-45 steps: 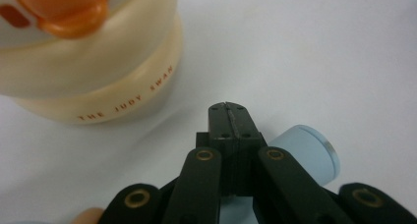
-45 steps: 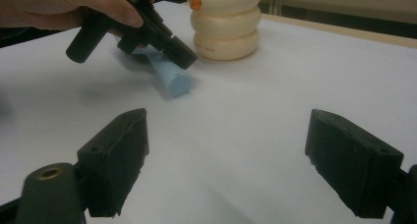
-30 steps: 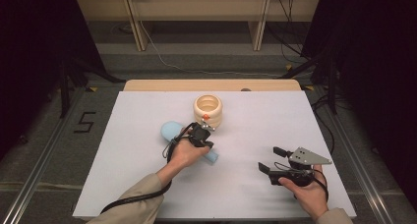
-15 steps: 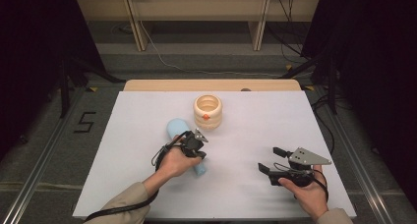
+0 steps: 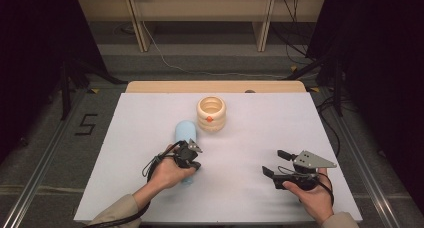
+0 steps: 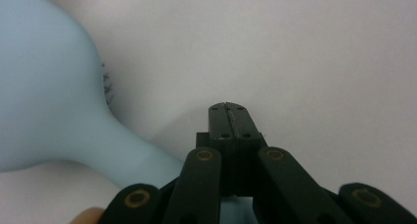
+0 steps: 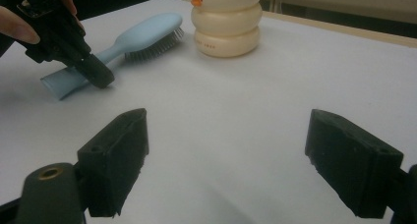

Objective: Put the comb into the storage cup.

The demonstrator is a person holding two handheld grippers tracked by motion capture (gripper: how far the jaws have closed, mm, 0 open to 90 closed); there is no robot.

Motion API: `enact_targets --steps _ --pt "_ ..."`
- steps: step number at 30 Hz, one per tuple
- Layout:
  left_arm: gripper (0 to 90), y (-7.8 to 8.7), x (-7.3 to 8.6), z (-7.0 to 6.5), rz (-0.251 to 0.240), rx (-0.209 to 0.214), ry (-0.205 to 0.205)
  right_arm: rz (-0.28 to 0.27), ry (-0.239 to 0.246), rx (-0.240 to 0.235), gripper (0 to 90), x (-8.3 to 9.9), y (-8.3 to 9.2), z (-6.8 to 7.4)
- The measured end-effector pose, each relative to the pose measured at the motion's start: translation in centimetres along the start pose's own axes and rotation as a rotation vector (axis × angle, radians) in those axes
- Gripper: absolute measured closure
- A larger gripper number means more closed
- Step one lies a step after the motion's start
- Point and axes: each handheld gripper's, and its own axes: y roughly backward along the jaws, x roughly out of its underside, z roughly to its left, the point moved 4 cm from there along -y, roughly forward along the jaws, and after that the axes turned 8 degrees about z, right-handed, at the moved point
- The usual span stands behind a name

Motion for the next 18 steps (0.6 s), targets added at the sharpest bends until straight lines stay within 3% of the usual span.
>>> enact_targets --steps 18 --pt "90.0 1.5 3.3 2.2 0.012 -0.022 0.057 0.0 0.0 0.002 17.4 0.0 0.0 0.0"
